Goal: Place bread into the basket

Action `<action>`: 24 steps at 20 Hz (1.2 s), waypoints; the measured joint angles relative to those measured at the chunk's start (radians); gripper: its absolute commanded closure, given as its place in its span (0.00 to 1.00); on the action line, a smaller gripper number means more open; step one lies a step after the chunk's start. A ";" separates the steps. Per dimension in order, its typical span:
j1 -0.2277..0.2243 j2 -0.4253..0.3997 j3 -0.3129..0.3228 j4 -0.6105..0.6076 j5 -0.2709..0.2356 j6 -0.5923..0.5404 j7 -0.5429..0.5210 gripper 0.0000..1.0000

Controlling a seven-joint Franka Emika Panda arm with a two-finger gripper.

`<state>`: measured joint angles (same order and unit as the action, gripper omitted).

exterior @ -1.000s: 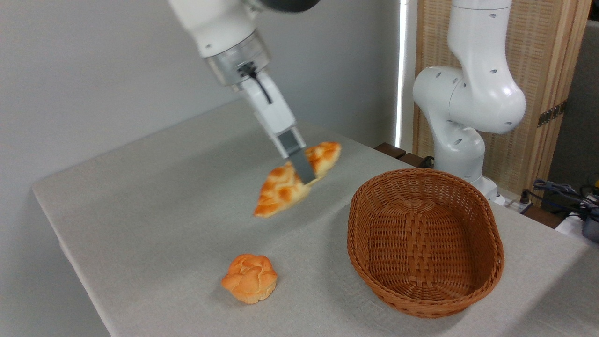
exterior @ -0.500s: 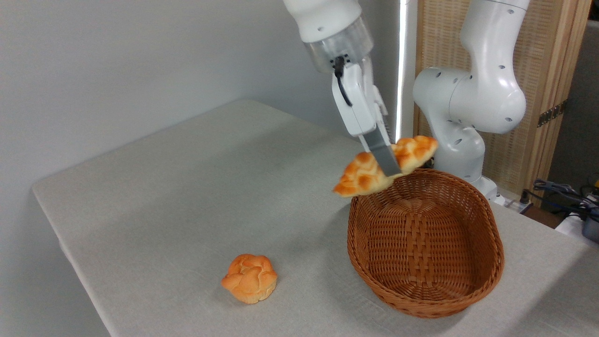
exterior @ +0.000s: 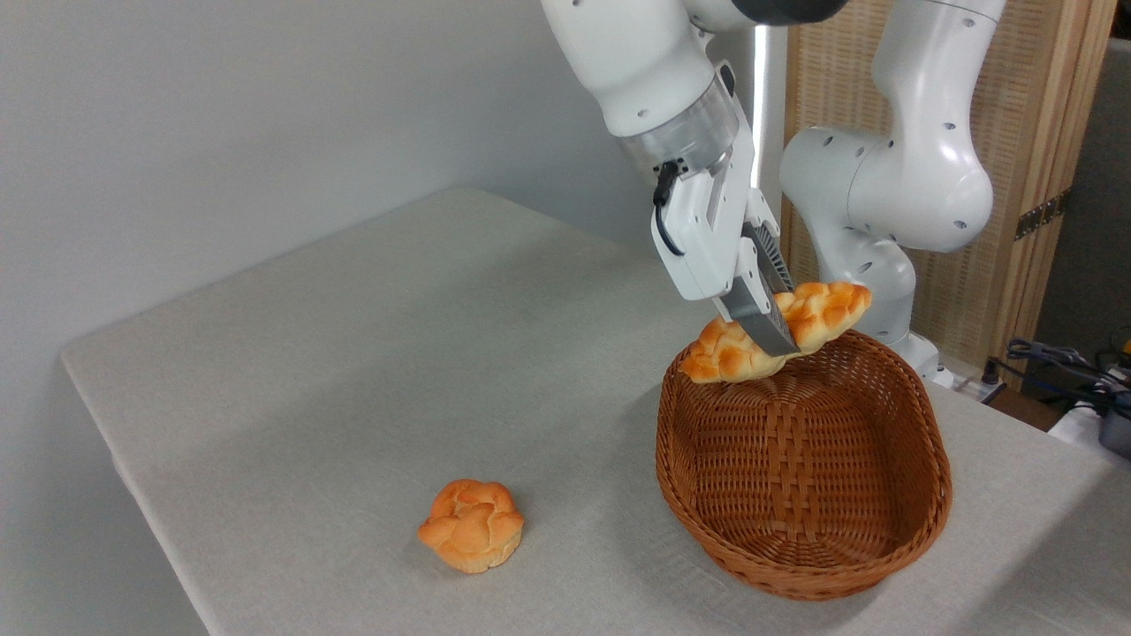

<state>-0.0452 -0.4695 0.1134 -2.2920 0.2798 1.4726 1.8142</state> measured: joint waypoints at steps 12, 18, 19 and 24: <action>-0.001 0.000 0.000 -0.059 0.000 0.013 0.001 0.00; -0.002 0.000 0.000 -0.060 0.000 0.017 0.001 0.00; -0.002 0.000 0.000 -0.060 0.000 0.018 0.001 0.00; -0.002 0.000 0.000 -0.060 0.000 0.018 0.001 0.00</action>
<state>-0.0472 -0.4690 0.1133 -2.3520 0.2799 1.4903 1.8150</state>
